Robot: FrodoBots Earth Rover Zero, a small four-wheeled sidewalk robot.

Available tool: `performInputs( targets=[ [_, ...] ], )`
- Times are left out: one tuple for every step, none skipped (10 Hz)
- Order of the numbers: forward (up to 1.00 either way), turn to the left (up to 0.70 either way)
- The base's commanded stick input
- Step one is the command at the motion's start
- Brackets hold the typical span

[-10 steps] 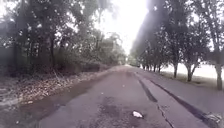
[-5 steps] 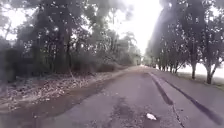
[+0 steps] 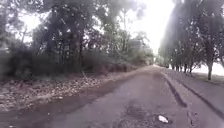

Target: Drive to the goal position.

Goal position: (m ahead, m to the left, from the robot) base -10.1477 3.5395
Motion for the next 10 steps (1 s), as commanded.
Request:
performInputs(
  targets=[
    [0.00,0.85],
    [0.00,0.85],
    [0.00,0.85],
    [0.00,0.85],
    [0.00,0.85],
    [0.00,0.85],
    [0.00,0.85],
    [0.00,0.85],
    [0.00,0.85],
    [0.00,0.85]
  ],
)
